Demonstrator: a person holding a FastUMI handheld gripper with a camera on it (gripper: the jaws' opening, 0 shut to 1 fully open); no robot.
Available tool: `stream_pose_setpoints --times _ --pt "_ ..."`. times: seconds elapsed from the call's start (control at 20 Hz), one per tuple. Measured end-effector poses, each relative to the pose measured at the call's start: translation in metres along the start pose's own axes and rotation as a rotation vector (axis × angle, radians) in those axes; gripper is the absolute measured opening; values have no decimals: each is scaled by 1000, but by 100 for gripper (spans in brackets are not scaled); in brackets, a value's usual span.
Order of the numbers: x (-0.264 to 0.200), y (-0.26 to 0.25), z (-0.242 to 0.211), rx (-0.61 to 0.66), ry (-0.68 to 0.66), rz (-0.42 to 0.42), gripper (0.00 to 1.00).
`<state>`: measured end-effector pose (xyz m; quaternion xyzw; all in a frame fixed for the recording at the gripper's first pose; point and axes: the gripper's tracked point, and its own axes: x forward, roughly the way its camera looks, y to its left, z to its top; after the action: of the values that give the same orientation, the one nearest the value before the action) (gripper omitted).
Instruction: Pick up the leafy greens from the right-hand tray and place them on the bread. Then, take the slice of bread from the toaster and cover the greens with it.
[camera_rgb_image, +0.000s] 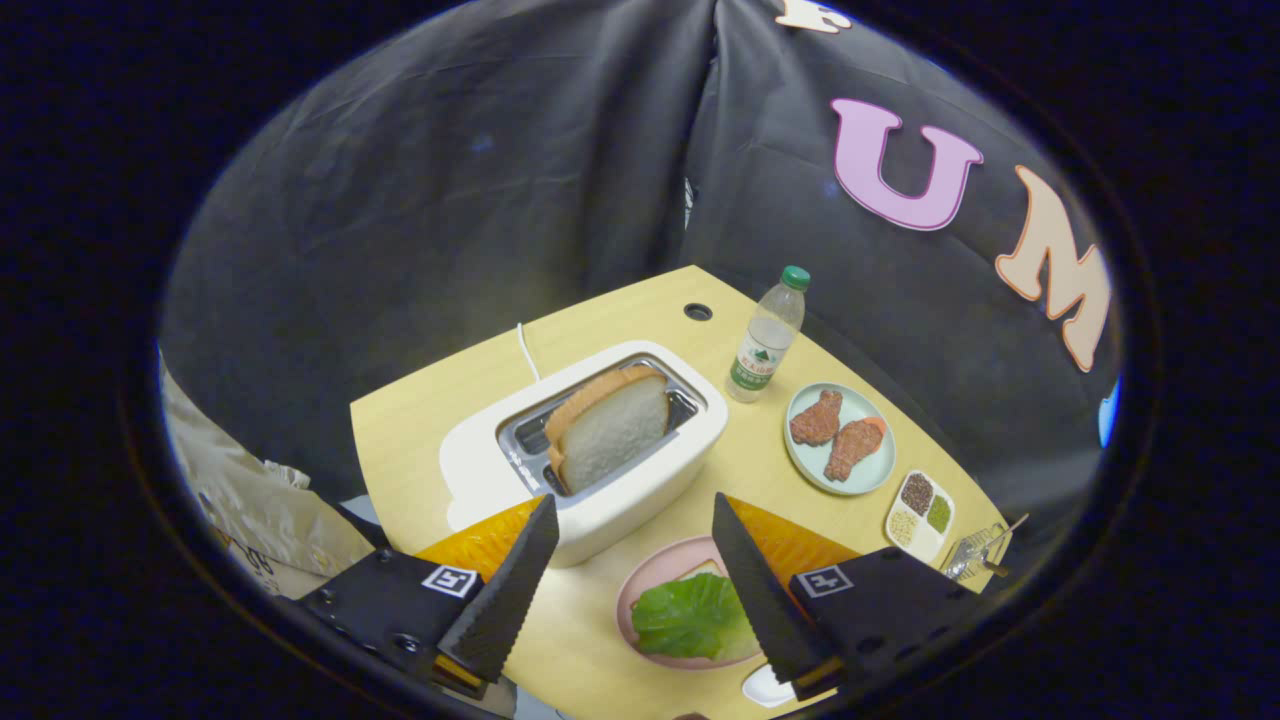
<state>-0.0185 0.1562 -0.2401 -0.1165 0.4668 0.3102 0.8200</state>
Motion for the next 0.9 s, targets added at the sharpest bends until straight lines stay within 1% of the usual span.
stream_pose_setpoints --times 0.25,0.4,0.6,0.8,0.9 --pt "22 13 25 108 -16 -15 99" --pt "32 22 36 171 -16 -7 99" --pt "50 22 39 245 15 -27 99" --pt "64 20 34 278 53 -52 99" --pt "66 19 31 291 67 -55 85"
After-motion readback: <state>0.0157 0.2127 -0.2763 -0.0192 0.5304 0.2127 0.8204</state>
